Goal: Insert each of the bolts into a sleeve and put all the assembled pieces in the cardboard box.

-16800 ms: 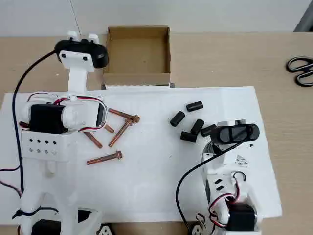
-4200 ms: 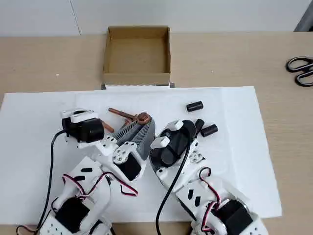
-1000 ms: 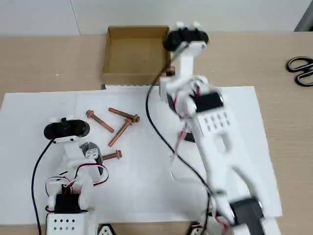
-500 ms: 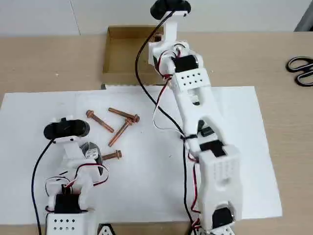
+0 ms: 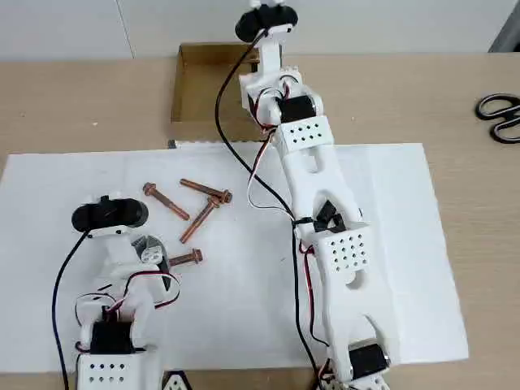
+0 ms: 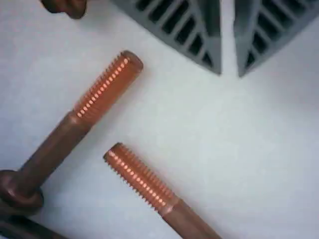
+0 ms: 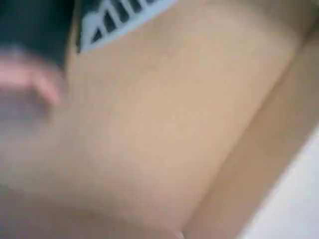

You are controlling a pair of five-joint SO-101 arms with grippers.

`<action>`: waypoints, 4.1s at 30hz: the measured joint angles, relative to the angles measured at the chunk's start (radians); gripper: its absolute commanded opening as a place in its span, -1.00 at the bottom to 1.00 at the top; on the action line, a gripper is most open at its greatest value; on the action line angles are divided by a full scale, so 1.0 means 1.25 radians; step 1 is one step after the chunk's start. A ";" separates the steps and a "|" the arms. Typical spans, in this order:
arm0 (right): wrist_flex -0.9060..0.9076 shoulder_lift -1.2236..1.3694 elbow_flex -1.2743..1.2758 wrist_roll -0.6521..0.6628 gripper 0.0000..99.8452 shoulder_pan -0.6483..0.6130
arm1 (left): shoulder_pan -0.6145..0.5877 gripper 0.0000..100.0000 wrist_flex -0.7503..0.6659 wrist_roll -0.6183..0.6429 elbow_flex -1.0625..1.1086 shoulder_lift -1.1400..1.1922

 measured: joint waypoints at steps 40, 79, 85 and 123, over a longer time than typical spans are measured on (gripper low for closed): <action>0.658 -0.140 -0.145 -0.298 -0.62 0.016 | 0.000 -0.99 0.000 0.000 0.000 0.000; 0.601 -0.129 0.198 -0.652 -0.63 0.118 | 0.000 -0.99 0.000 0.000 0.000 0.000; 0.601 -0.069 0.198 -0.652 -0.63 0.117 | 0.000 -0.99 0.000 0.000 0.000 0.000; 0.609 -0.221 0.198 -0.614 -0.99 0.119 | 0.000 -0.99 0.000 0.000 0.000 0.000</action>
